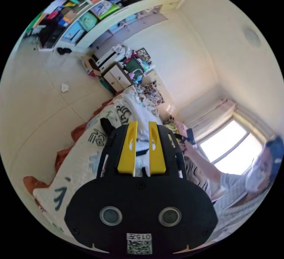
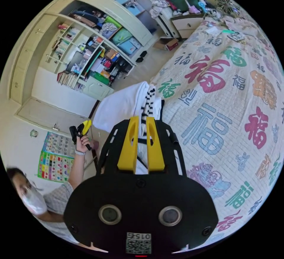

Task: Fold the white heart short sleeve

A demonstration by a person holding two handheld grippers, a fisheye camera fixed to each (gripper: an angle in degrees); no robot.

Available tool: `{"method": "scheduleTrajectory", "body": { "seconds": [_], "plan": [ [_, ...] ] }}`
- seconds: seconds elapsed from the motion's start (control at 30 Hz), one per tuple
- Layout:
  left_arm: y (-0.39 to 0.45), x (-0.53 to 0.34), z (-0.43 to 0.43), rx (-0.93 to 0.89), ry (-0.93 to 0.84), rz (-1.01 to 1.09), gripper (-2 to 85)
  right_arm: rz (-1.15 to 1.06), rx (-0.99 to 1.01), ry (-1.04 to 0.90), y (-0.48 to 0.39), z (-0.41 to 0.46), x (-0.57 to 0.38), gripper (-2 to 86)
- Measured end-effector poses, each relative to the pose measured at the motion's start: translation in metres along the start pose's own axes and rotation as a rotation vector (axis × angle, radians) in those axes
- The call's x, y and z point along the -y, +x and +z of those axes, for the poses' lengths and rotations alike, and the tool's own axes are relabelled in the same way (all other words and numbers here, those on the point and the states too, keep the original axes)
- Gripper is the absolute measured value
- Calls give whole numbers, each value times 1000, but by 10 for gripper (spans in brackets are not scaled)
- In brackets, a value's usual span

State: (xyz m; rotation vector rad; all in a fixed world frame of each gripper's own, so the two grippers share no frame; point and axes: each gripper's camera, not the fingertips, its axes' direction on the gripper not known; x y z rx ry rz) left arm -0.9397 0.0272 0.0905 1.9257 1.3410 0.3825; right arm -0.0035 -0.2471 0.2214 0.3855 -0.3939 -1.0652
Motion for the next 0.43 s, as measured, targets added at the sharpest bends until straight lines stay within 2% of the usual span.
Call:
{"method": "scheduleTrajectory", "body": {
  "seconds": [0.13, 0.3, 0.37, 0.43],
  "plan": [
    [101, -132, 22, 152, -209, 206, 100, -116, -39, -77, -17, -9, -104, 68],
    [205, -285, 98, 172, -407, 336, 155, -26, 72, -133, -36, 8, -242, 81],
    [243, -337, 155, 309, -560, 455, 160, 33, 115, -121, -48, 12, -296, 80],
    [260, -366, 197, 472, -639, 548, 153, 97, 128, -55, -54, 2, -330, 72]
  ]
}}
